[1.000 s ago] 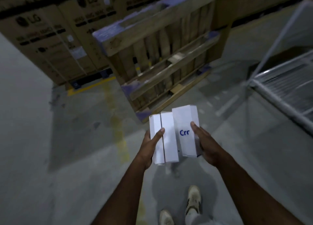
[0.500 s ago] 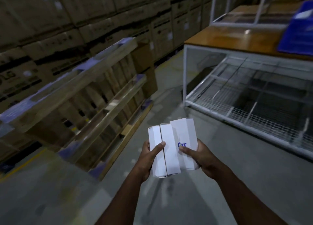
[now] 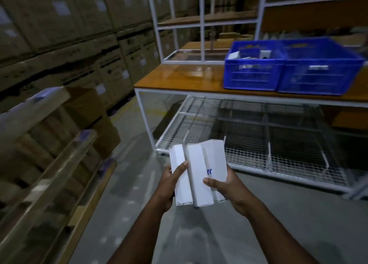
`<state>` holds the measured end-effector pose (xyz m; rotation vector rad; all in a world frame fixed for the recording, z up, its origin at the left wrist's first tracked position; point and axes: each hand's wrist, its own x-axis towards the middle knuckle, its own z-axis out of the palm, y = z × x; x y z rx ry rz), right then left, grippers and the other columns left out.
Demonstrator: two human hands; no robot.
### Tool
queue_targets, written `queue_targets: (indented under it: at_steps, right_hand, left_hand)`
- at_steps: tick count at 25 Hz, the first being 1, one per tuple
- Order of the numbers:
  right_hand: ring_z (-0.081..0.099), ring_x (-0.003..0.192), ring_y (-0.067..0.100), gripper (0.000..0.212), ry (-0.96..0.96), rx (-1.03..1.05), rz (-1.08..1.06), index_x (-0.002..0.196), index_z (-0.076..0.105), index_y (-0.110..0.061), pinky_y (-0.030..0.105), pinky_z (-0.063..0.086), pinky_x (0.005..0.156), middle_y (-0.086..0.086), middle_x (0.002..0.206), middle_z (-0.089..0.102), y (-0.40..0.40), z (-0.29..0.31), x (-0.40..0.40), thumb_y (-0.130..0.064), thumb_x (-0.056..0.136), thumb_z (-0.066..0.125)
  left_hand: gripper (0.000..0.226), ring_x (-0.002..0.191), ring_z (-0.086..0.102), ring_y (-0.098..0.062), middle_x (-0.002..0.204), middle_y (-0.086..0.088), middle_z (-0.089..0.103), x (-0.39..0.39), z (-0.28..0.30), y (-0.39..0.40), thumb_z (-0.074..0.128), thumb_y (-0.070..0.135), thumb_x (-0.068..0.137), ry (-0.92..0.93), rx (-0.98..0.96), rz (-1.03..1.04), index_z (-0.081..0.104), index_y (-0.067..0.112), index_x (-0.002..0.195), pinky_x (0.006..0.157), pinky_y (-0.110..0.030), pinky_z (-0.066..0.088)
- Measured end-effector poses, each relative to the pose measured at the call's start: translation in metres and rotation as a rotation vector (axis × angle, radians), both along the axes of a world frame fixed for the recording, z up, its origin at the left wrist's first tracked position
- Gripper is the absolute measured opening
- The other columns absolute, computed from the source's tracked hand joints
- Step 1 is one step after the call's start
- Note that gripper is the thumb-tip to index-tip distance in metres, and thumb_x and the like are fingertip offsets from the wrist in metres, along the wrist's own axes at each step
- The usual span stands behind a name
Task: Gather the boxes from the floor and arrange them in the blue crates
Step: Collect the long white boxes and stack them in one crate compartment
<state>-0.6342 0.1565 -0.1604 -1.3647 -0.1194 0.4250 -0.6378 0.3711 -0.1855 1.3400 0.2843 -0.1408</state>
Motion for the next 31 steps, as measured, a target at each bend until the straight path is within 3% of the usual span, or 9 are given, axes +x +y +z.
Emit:
queue_targets:
  at_steps: [4,8,11,14,17,21,25,31]
  right_hand:
    - [0.069,0.110,0.019,0.077,-0.020,-0.028,-0.181,0.131,0.053,-0.021,0.033,0.057,0.088,0.001,0.121,0.071,-0.051,0.002,0.064,-0.034,0.065,0.090]
    - [0.067,0.113,0.020,0.070,-0.020,-0.033,-0.341,0.129,0.056,-0.026,0.043,0.052,0.100,-0.003,0.120,0.072,-0.101,0.018,0.143,-0.038,0.068,0.089]
    - [0.066,0.114,0.018,0.072,-0.044,-0.048,-0.463,0.131,0.056,-0.027,0.042,0.052,0.101,-0.005,0.121,0.071,-0.130,0.038,0.197,-0.044,0.069,0.087]
    - [0.068,0.111,0.013,0.062,-0.084,-0.029,-0.582,0.129,0.058,-0.026,0.030,0.054,0.091,-0.006,0.119,0.072,-0.158,0.053,0.240,-0.038,0.073,0.084]
    - [0.071,0.105,0.016,0.048,-0.098,-0.005,-0.699,0.126,0.060,-0.022,0.034,0.057,0.088,-0.002,0.116,0.074,-0.193,0.058,0.282,-0.025,0.081,0.077]
    - [0.072,0.102,0.020,0.045,-0.137,0.023,-0.770,0.128,0.058,-0.019,0.036,0.060,0.081,0.005,0.117,0.072,-0.240,0.064,0.357,-0.017,0.086,0.075]
    - [0.069,0.109,0.022,0.063,-0.230,0.013,-0.749,0.131,0.057,-0.023,0.045,0.057,0.092,0.001,0.120,0.071,-0.300,0.085,0.440,-0.033,0.073,0.080]
    - [0.066,0.110,0.015,0.048,-0.380,-0.090,-0.728,0.130,0.054,-0.024,0.039,0.056,0.094,-0.003,0.120,0.069,-0.388,0.140,0.544,-0.024,0.087,0.075]
  left_hand:
    - [0.081,0.115,0.067,-0.034,0.128,-0.010,0.067,0.093,0.009,-0.052,0.081,0.059,0.073,-0.034,-0.053,-0.165,0.046,0.026,0.139,0.095,-0.059,0.053]
    - [0.071,0.121,0.062,-0.039,0.132,-0.017,0.064,0.191,0.027,-0.103,0.071,0.053,0.084,-0.067,-0.171,-0.356,0.047,0.022,0.143,0.099,-0.064,0.048]
    - [0.070,0.121,0.062,-0.039,0.132,-0.016,0.064,0.263,0.047,-0.138,0.068,0.055,0.085,-0.051,-0.175,-0.452,0.048,0.022,0.143,0.100,-0.064,0.047]
    - [0.074,0.122,0.061,-0.040,0.133,-0.017,0.064,0.327,0.067,-0.178,0.071,0.058,0.081,-0.059,-0.167,-0.534,0.052,0.020,0.142,0.103,-0.065,0.045]
    - [0.069,0.124,0.059,-0.043,0.134,-0.019,0.062,0.379,0.074,-0.218,0.067,0.057,0.085,-0.065,-0.191,-0.613,0.052,0.020,0.141,0.101,-0.070,0.042]
    - [0.072,0.123,0.059,-0.043,0.136,-0.020,0.061,0.450,0.085,-0.267,0.068,0.057,0.084,-0.078,-0.207,-0.619,0.048,0.022,0.144,0.099,-0.068,0.045]
    - [0.086,0.124,0.058,-0.043,0.137,-0.020,0.060,0.525,0.111,-0.326,0.075,0.062,0.076,-0.168,-0.157,-0.548,0.046,0.020,0.145,0.100,-0.068,0.045]
    - [0.083,0.117,0.065,-0.033,0.135,-0.012,0.061,0.614,0.170,-0.420,0.070,0.065,0.079,-0.315,-0.034,-0.415,0.039,0.028,0.146,0.095,-0.060,0.053]
